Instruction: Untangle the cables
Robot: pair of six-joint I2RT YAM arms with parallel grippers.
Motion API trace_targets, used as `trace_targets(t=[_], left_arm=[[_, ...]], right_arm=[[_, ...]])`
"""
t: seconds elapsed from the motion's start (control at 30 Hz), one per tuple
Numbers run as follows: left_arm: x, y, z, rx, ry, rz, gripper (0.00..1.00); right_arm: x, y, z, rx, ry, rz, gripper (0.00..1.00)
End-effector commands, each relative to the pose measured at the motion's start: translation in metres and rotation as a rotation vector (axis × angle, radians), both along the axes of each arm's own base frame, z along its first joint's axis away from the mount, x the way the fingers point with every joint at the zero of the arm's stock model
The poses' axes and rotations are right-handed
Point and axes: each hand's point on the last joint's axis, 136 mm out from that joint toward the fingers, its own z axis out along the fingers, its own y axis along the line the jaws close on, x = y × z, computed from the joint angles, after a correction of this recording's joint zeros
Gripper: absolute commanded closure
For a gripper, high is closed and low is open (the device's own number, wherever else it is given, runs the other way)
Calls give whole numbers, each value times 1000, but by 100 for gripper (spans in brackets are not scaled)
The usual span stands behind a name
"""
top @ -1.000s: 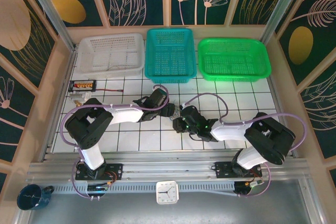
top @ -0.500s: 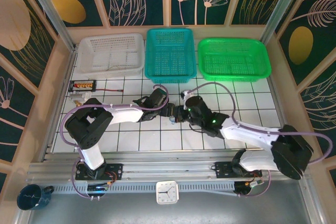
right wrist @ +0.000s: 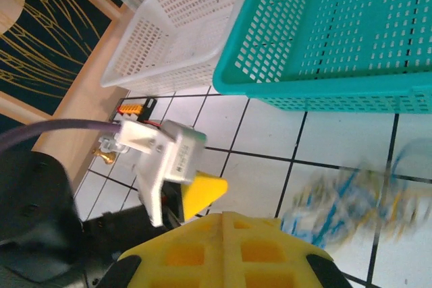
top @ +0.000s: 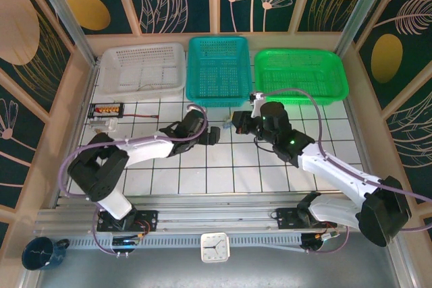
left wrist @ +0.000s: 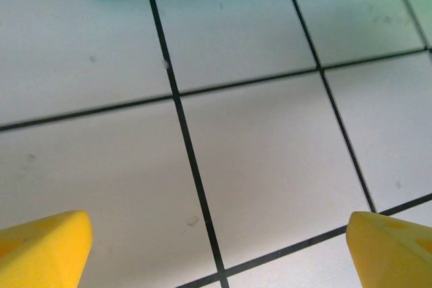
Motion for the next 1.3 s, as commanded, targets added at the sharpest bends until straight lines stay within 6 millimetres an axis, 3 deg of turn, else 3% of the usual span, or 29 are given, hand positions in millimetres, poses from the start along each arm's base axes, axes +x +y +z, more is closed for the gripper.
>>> trace_targets(t=[0.0,0.17,0.37,0.47,0.67,0.93,1.27], left_arm=[[1,15,14,18,-53,13,2],[-6,19,39,-21,-167,-43,1],[-33,-1,94,-241,-368,-235,1],[-43,-3,109,-297,-422,-278,1],[-48,-14,105,-311,-394,-340,1],[-35,-25,99,-294,-396,-351,1],[-34,-35,92,-301,-381,-387,1]], right_arm=[[4,6,11,1,-24,36,100],[15,6,5,-21,-22,26,100],[19,11,-3,-11,8,52,100],[16,15,-7,15,25,67,100],[18,20,-19,19,47,78,100],[27,27,-33,-8,68,88,100],[20,36,-26,30,78,124,100]])
